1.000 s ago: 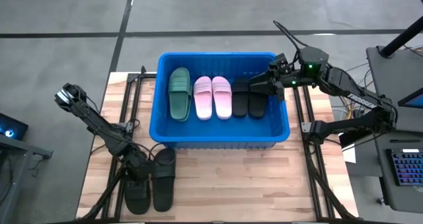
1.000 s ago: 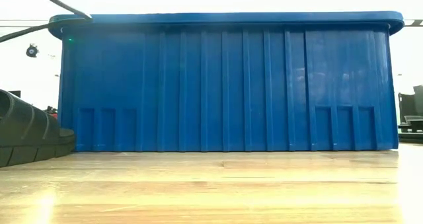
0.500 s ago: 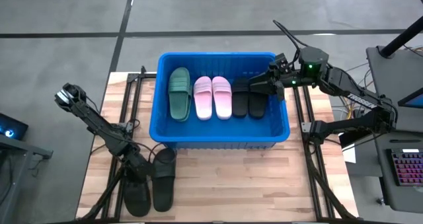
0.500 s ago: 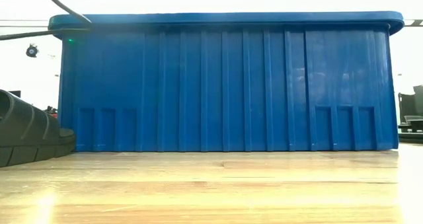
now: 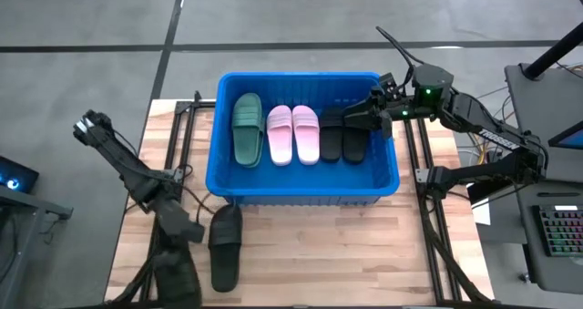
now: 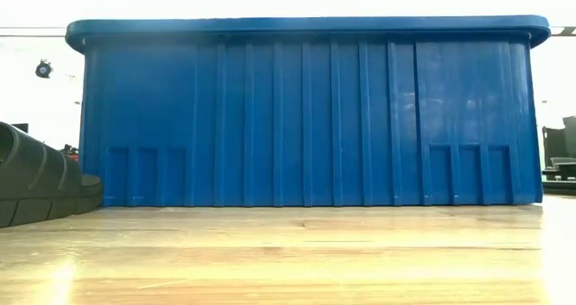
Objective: Pick and place slides into bin
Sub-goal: Put the black slipper into the blue bin
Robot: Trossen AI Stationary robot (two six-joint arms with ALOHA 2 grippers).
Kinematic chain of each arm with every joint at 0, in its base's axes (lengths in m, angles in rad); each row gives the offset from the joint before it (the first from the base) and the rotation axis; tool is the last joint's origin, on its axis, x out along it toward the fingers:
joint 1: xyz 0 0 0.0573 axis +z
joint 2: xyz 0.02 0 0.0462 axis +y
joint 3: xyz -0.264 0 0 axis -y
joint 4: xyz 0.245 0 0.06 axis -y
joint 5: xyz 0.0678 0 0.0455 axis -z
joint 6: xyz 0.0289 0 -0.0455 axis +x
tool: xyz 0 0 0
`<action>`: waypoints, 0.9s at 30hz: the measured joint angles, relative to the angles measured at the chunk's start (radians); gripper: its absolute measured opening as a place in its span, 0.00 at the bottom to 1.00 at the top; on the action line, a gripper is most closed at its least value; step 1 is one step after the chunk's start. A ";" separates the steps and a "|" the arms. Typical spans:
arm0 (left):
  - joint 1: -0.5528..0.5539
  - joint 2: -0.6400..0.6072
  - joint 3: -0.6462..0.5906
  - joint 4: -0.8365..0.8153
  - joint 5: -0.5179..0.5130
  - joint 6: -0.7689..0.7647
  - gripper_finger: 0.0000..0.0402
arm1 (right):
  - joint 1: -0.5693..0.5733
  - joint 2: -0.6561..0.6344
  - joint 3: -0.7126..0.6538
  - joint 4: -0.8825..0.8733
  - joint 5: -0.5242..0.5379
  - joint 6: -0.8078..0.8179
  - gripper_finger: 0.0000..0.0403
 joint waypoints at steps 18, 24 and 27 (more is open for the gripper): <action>0.003 -0.048 0.278 0.213 -0.879 0.426 0.00 | 0.000 0.000 0.000 0.001 0.050 0.000 0.53; 0.021 0.002 0.352 0.281 -1.332 0.673 0.00 | 0.000 -0.007 0.000 0.001 0.097 -0.011 0.53; 0.067 0.021 0.368 0.290 -1.400 0.685 0.00 | 0.000 -0.020 0.000 0.006 0.147 -0.063 0.53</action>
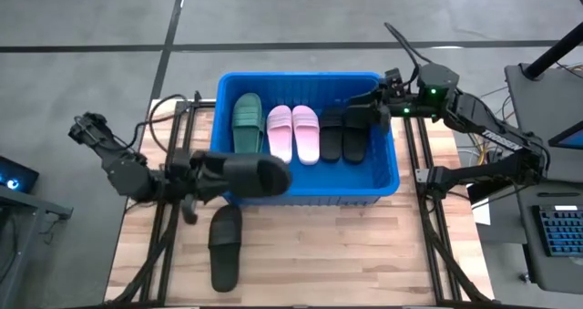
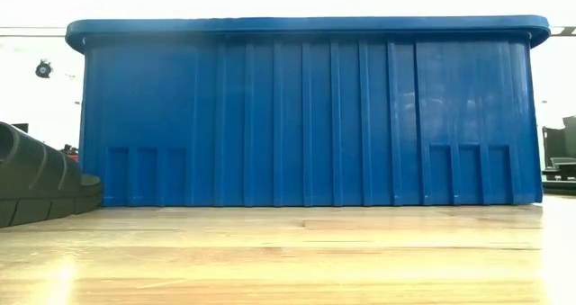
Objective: Pick and place slides into bin
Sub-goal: Put the black slipper into the blue bin
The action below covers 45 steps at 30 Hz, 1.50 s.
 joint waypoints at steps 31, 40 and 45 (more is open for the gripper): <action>0.329 0.069 -0.004 0.240 0.112 -0.116 0.00 | 0.347 0.015 0.185 0.083 0.279 -0.707 0.53; 0.337 0.114 -0.001 0.240 0.050 0.041 0.00 | 0.317 0.160 0.345 -0.107 0.323 -0.143 0.53; 0.357 0.139 0.001 0.244 0.051 0.082 0.00 | 0.316 0.259 0.452 -0.267 0.260 -0.083 0.53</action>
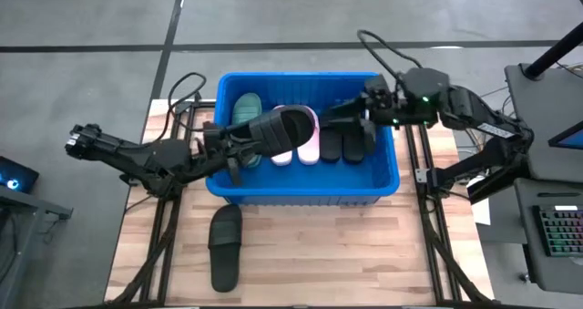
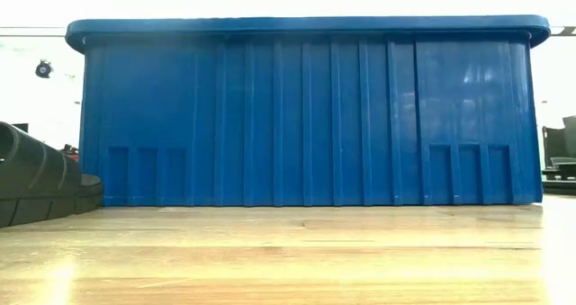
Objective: Pick and place slides into bin
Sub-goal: Put the black slipper into the blue bin
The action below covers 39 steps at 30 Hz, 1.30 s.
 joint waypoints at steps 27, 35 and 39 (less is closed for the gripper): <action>0.028 -0.030 -0.006 -0.021 0.323 -0.489 0.00 | 0.207 0.259 0.306 -0.108 0.239 -1.257 0.53; 0.027 -0.046 -0.006 -0.087 0.477 -0.655 0.00 | 0.250 0.301 0.349 -0.127 0.242 -1.362 0.53; 0.029 -0.049 -0.005 -0.100 0.525 -0.694 0.00 | 0.282 0.317 0.361 -0.181 0.240 -1.398 0.53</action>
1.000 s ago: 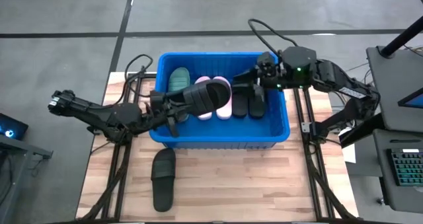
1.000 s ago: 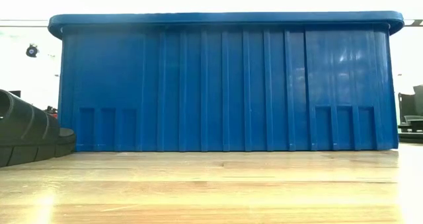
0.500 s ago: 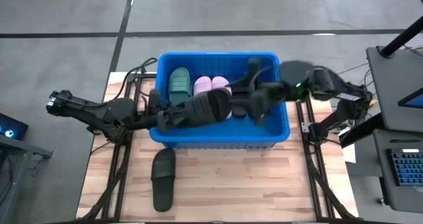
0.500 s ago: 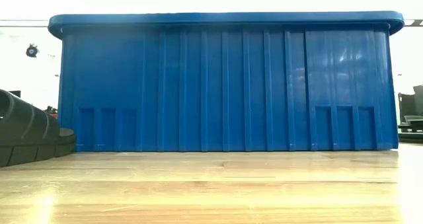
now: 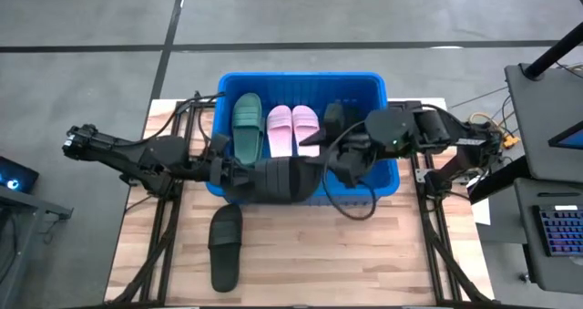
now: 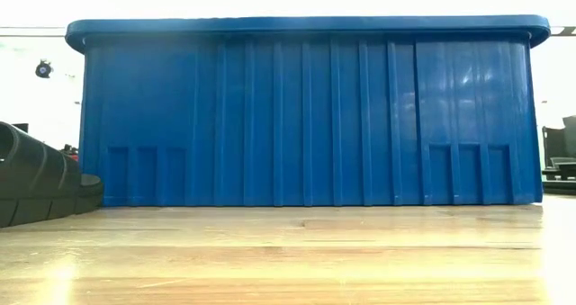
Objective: Pick and place slides into bin
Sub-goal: Put the black slipper into the blue bin
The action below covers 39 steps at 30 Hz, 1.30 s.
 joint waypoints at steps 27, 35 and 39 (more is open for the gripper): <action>0.008 0.005 -0.002 -0.145 -0.069 -0.117 0.00 | 0.080 0.059 0.098 -0.153 -0.108 0.080 0.53; 0.010 0.005 -0.002 -0.147 -0.069 -0.130 0.00 | 0.100 0.099 0.104 -0.182 -0.102 0.016 0.53; 0.011 0.006 -0.004 -0.147 -0.069 -0.142 0.00 | 0.098 0.107 0.103 -0.174 -0.082 -0.012 0.53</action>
